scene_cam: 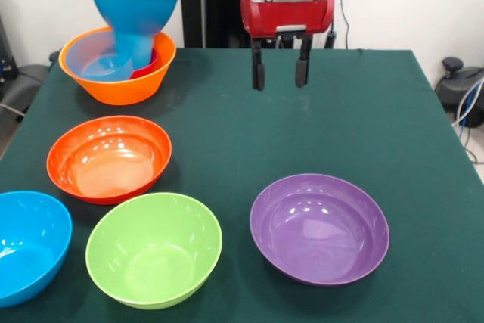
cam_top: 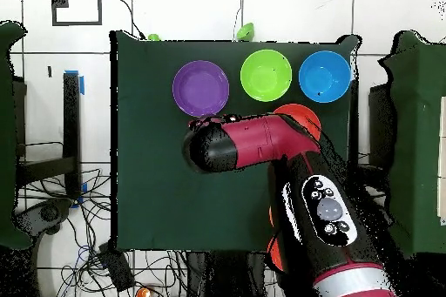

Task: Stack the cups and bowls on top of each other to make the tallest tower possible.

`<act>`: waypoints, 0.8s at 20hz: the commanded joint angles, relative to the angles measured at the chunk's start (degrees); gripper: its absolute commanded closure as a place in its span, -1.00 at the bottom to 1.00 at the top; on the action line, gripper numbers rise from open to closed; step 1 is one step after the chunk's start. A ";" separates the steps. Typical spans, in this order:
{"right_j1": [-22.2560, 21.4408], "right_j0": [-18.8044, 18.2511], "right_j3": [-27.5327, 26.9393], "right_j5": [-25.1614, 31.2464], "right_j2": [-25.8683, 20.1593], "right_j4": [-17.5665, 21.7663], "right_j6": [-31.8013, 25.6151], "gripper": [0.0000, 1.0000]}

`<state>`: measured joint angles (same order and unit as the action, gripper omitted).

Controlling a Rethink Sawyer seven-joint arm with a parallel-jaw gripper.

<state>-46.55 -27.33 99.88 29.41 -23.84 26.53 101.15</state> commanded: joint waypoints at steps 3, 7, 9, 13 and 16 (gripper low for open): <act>8.58 3.10 -5.43 -0.35 3.71 0.16 7.20 -1.00; 12.32 4.81 -7.03 -4.41 5.60 1.96 8.00 -1.00; 13.74 4.89 -7.81 -4.93 5.70 1.57 7.54 -1.00; 16.97 6.34 -12.02 -2.99 6.83 0.36 7.37 -1.00; 18.47 6.54 -13.62 -1.32 6.94 -0.04 5.94 -1.00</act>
<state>-34.46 -22.72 92.55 27.33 -18.97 26.45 101.15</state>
